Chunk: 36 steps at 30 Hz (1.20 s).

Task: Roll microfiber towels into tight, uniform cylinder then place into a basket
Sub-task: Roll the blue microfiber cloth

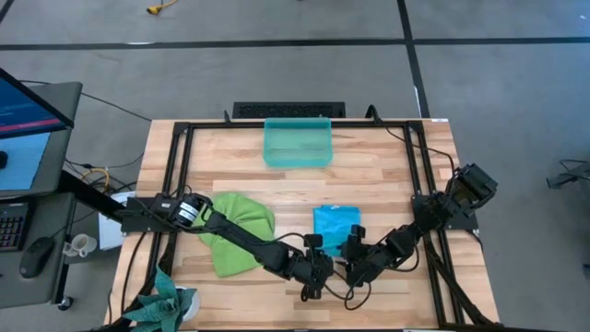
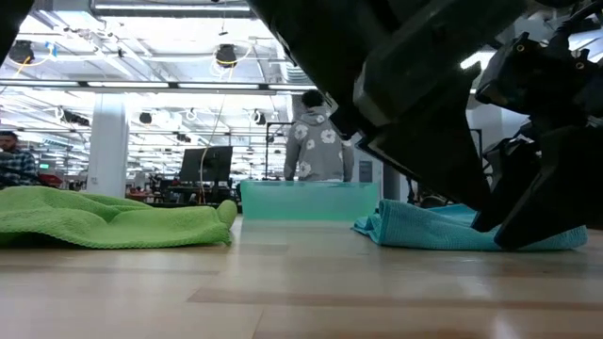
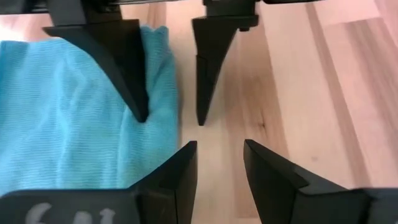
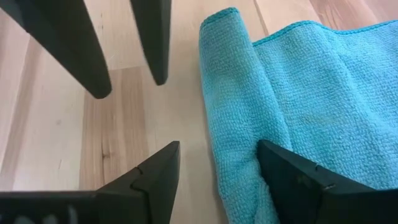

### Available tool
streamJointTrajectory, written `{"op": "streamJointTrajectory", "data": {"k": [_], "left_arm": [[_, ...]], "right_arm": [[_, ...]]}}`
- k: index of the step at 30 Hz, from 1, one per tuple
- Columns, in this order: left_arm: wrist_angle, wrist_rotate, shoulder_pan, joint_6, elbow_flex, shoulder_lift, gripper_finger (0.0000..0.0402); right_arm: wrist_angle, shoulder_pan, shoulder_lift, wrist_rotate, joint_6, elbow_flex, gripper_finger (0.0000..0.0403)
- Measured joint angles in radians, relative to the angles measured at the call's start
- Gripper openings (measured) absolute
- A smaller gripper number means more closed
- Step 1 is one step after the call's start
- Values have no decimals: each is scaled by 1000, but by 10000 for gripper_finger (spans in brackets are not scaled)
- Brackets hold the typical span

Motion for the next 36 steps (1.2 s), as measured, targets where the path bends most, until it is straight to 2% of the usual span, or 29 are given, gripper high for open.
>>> {"op": "streamJointTrajectory", "data": {"k": [6,15,21,27,36], "left_arm": [[5,11,19,4,0,0,123],[141,93,38,-8,-92,-1,123],[150,76,46,3,-95,-1,123],[141,-23,51,0,-96,-1,123],[125,41,87,-72,-142,-6,123]], "right_arm": [[0,0,0,0,0,0,239],[1,0,0,-1,0,0,239],[2,0,0,-2,0,0,239],[3,0,0,-2,0,0,239],[6,0,0,-2,3,0,239]]}}
